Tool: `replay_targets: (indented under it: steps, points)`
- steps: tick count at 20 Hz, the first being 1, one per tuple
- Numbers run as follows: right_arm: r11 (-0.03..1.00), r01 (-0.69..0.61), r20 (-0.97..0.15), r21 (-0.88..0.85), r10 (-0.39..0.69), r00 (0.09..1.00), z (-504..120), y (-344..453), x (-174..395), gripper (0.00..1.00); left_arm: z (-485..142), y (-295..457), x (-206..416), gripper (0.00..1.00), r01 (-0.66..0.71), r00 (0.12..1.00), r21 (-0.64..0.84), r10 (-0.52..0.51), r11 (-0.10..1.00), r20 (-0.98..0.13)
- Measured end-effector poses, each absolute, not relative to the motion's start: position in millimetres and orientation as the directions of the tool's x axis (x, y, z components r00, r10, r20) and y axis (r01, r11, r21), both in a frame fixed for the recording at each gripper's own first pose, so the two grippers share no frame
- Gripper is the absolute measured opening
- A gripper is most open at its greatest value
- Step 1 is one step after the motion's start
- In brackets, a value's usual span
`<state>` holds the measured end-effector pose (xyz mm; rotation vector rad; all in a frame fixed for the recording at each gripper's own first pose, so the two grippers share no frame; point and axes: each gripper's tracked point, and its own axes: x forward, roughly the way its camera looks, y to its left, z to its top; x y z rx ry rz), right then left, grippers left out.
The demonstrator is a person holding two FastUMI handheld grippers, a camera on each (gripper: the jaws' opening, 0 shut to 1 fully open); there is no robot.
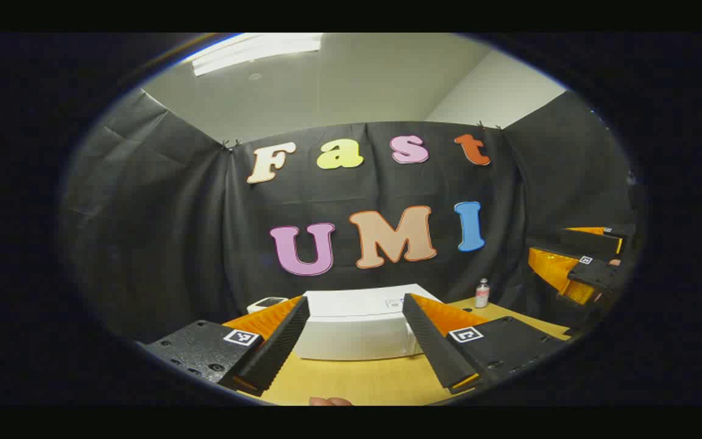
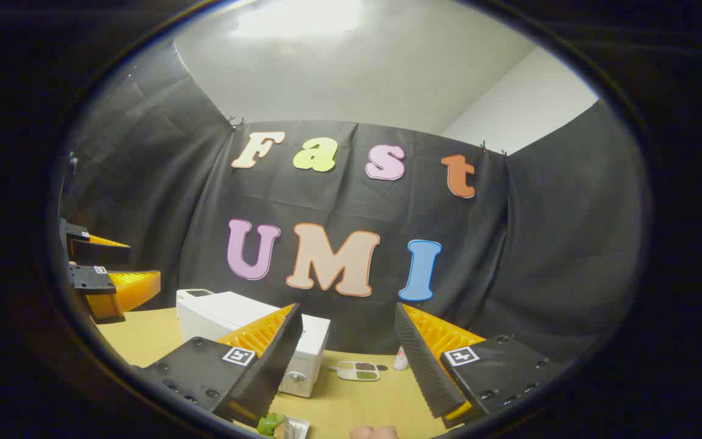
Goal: Open the microwave oven with the left hand, put the food in, and close the microwave oven.
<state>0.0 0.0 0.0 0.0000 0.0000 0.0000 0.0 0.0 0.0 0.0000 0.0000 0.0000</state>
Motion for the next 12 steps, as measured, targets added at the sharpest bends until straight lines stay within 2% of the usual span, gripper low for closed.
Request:
replay_targets:
  steps: [1, 7, 8, 12]
  points:
    - [1.0, -0.001, -0.003, 0.004, 0.001, 1.0, -1, -1, 0, 0.96, -3, -1, 1, 1.0, 0.002, 1.0, -0.001, -0.002, 1.0, -0.005]
    - [1.0, 0.01, 0.003, 0.01, -0.01, 1.0, 2, -10, 2, 0.96, -4, -6, 2, 0.94, 0.007, 1.0, 0.004, -0.007, 1.0, -0.008]
    - [1.0, 0.011, 0.001, 0.01, -0.011, 1.0, 1, -11, 1, 0.96, -4, -8, 3, 0.97, 0.01, 1.0, 0.006, -0.01, 1.0, -0.011]
    - [1.0, 0.014, -0.004, 0.019, -0.014, 1.0, 0, -14, 0, 0.97, -4, -12, 2, 0.97, 0.018, 1.0, 0.016, -0.018, 1.0, -0.009]
